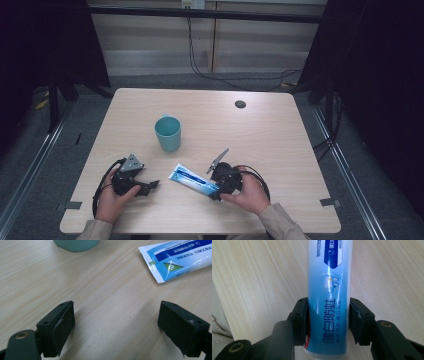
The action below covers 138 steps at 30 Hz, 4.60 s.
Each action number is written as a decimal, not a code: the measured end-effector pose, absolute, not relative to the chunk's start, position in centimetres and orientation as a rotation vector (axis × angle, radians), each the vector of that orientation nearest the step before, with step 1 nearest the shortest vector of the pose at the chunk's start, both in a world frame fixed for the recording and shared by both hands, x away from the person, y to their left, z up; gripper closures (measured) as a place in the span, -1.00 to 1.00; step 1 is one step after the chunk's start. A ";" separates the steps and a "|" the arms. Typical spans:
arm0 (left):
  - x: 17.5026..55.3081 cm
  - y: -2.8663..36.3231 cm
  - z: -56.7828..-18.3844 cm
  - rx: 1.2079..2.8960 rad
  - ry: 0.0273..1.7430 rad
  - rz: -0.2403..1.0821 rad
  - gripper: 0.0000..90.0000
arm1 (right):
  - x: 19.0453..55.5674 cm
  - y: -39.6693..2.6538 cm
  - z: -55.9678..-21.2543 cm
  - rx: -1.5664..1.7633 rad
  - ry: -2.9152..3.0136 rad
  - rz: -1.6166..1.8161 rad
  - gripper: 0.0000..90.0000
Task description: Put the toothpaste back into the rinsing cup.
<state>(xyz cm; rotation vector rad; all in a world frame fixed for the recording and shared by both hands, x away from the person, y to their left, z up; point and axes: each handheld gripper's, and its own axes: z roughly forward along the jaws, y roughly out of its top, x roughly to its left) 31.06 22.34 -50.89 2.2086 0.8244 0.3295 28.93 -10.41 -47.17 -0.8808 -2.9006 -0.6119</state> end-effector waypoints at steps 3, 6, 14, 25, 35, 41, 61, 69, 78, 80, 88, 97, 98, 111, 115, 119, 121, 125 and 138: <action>31.1 22.3 -50.9 2.207 0.824 0.328 -0.69 | 29.0 -10.4 -47.1 -0.893 -2.898 -0.587 0.35; 31.1 22.3 -50.9 2.210 0.818 0.329 -0.70 | 29.0 -10.3 -47.0 -0.896 -2.899 -0.579 0.49; 31.1 22.1 -50.9 2.227 0.806 0.315 -0.81 | 28.6 -11.2 -46.9 -0.940 -2.878 -0.710 0.63; 31.2 22.0 -50.7 2.225 0.855 0.322 -0.75 | 28.6 -12.4 -45.7 -0.978 -2.857 -0.861 0.63; 31.3 22.2 -49.3 2.142 0.918 0.288 -0.59 | 29.2 -13.8 -44.4 -1.048 -2.828 -1.022 0.63; 31.5 20.2 -48.9 2.103 0.882 0.217 -0.52 | 29.8 -14.8 -43.9 -1.109 -2.787 -1.099 0.63; 31.8 14.7 -46.5 2.038 0.781 0.086 -0.36 | 30.1 -15.0 -43.9 -1.213 -2.771 -1.219 0.63; 32.3 13.7 -45.6 2.022 0.773 0.046 -0.30 | 30.1 -15.2 -43.8 -1.241 -2.771 -1.257 0.64; 32.8 12.2 -44.7 2.032 0.741 0.017 -0.32 | 30.2 -15.2 -43.9 -1.259 -2.771 -1.264 0.63; 32.9 12.0 -44.5 2.024 0.741 0.015 -0.31 | 30.3 -15.2 -43.9 -1.255 -2.780 -1.254 0.64; 33.2 11.4 -44.4 2.004 0.742 -0.015 -0.31 | 30.2 -15.1 -43.7 -1.241 -2.776 -1.272 0.64; 33.4 10.9 -43.9 1.985 0.729 -0.026 -0.31 | 30.1 -14.7 -43.8 -1.232 -2.790 -1.273 0.64; 33.4 10.8 -43.8 1.982 0.724 -0.031 -0.31 | 30.1 -14.7 -43.9 -1.228 -2.788 -1.272 0.64; 33.8 10.3 -43.7 1.967 0.738 -0.054 -0.31 | 30.1 -14.6 -43.8 -1.231 -2.790 -1.326 0.64; 33.9 10.0 -43.9 1.957 0.751 -0.066 -0.32 | 29.9 -14.5 -43.5 -1.213 -2.794 -1.347 0.64; 34.0 9.8 -44.0 1.943 0.788 -0.089 -0.32 | 29.9 -14.4 -43.6 -1.205 -2.787 -1.361 0.64; 34.1 9.6 -43.9 1.945 0.805 -0.095 -0.32 | 29.8 -14.3 -43.7 -1.194 -2.797 -1.363 0.63; 34.3 9.7 -43.8 1.916 0.829 -0.126 -0.28 | 29.7 -14.2 -43.6 -1.186 -2.795 -1.384 0.63; 34.5 9.8 -43.7 1.848 0.866 -0.140 -0.35 | 29.5 -13.8 -43.6 -1.193 -2.789 -1.430 0.63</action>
